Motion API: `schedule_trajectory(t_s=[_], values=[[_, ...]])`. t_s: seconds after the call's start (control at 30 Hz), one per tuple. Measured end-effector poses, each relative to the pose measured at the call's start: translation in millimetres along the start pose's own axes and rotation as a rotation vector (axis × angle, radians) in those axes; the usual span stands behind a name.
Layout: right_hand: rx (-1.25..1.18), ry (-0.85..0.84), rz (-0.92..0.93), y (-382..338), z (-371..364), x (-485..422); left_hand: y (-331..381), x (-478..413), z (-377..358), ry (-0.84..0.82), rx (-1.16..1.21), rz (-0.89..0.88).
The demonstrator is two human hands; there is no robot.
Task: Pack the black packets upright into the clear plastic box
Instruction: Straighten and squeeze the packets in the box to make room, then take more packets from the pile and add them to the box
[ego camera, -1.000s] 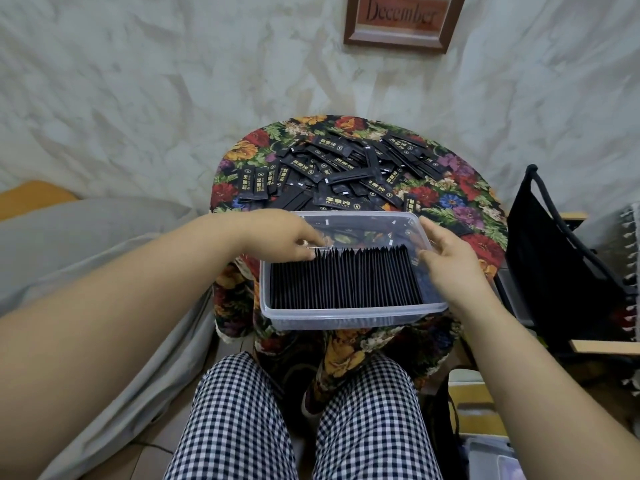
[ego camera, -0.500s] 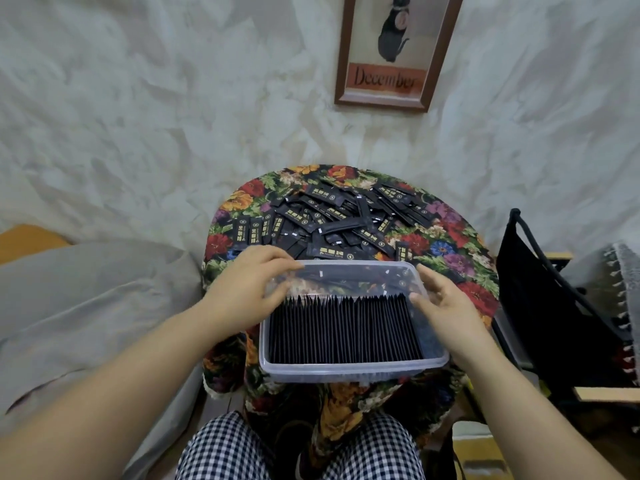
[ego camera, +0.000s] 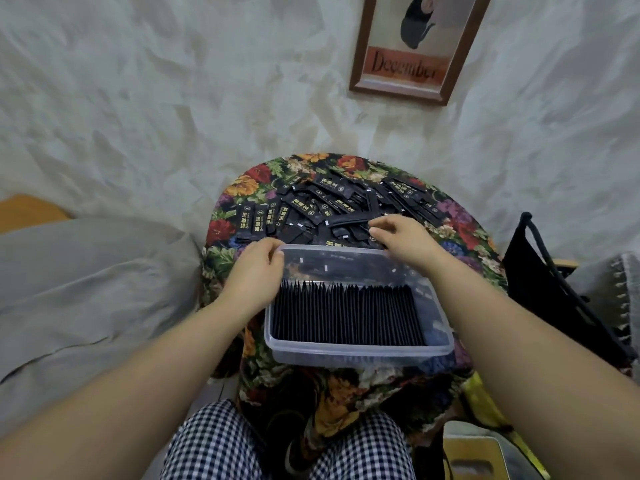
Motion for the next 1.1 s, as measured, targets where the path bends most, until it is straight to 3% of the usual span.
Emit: schedule_trajectory(t_s=[0.5, 0.63, 0.8, 0.9, 1.1], values=[[0.062, -0.347, 0.04, -4, 9, -28, 10, -34, 9, -0.061, -0.019, -0.026], [0.12, -0.255, 0.084, -9, 9, -61, 10, -70, 20, -0.06, -0.051, 0.022], [0.301, -0.2, 0.072, -10, -10, -116, -25, -139, 18, -0.089, -0.382, 0.18], [0.394, -0.251, 0.039, -10, -34, -137, -43, -149, 9, -0.157, -0.47, 0.277], [0.496, -0.427, 0.085, -10, -61, -146, -31, -142, -8, -0.133, -0.333, 0.052]])
Point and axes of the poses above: each hand's wrist, its own x-axis away from the middle knuckle, its own z-axis out of the back of the hand, y = z × x, the point moved 3 cm from there along -x, towards the middle knuckle, and after that the axes turned 2 degrees about -x, right-handed, at the moved point
